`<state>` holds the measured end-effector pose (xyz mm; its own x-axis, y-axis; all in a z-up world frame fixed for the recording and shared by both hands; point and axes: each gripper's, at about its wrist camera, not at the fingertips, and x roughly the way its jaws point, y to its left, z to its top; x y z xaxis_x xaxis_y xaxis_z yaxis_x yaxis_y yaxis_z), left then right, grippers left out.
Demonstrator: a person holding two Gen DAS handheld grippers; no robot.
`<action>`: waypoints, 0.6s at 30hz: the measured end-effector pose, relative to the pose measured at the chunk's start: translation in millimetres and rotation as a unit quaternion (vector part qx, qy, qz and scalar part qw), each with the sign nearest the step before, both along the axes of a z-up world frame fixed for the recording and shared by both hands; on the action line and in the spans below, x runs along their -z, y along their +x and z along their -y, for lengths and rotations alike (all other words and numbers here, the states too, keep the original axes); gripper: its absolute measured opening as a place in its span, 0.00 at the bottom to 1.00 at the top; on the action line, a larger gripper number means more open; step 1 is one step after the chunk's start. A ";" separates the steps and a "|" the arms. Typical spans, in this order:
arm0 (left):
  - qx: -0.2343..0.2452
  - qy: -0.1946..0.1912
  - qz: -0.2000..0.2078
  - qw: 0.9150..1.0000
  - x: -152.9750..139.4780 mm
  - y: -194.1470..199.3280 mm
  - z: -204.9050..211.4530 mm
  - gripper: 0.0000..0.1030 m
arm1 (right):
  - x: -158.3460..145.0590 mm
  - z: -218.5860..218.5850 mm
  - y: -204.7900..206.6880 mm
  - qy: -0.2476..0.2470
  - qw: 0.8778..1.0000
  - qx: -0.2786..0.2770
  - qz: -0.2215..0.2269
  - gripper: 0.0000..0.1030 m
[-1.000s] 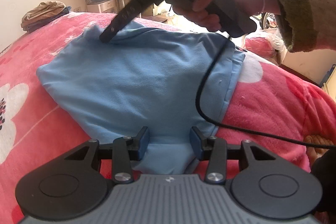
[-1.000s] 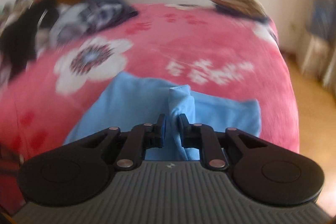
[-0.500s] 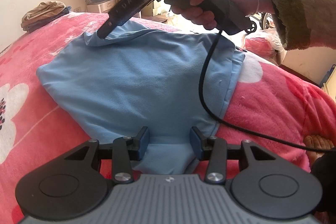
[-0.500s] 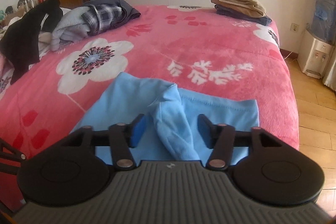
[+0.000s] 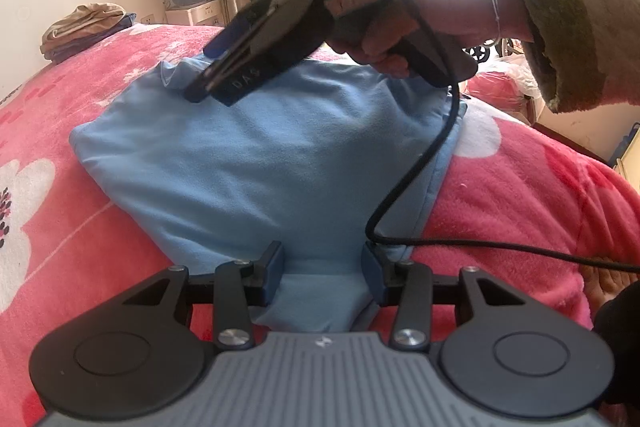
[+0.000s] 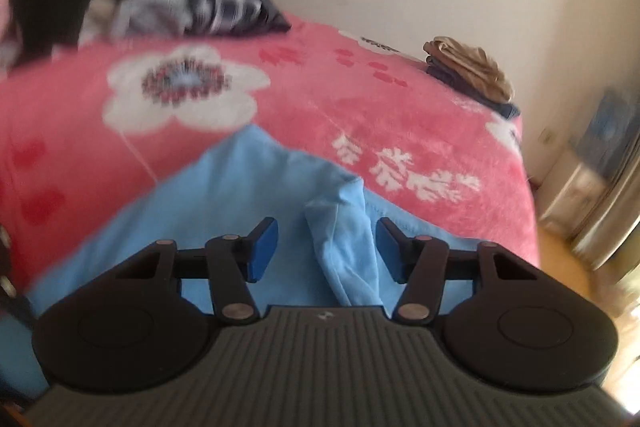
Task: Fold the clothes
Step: 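Pinch the shirt fold with the right tool while the left tool holds the edge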
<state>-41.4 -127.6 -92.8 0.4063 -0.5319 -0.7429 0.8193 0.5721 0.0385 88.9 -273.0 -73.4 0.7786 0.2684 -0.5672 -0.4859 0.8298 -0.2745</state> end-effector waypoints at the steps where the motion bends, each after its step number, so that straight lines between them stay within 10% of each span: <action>1: 0.000 0.000 0.000 1.000 0.0 -0.2 -0.1 0.43 | 1.1 1.0 0.8 -0.004 1.000 0.009 0.000 0.28; 4: -0.001 0.000 0.000 1.000 -0.3 -0.1 -0.2 0.43 | 0.2 12.1 5.3 0.012 0.999 0.045 0.000 0.05; 18: -0.004 0.002 -0.005 1.000 -2.9 -1.1 -0.2 0.44 | 3.1 112.2 35.3 0.280 0.932 0.218 -0.074 0.01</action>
<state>-42.4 -127.5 -89.9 0.4036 -0.5255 -0.7490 0.8145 0.5793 0.0324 124.2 -385.2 -76.4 0.8072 0.2308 -0.5432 -0.0668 0.9502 0.3044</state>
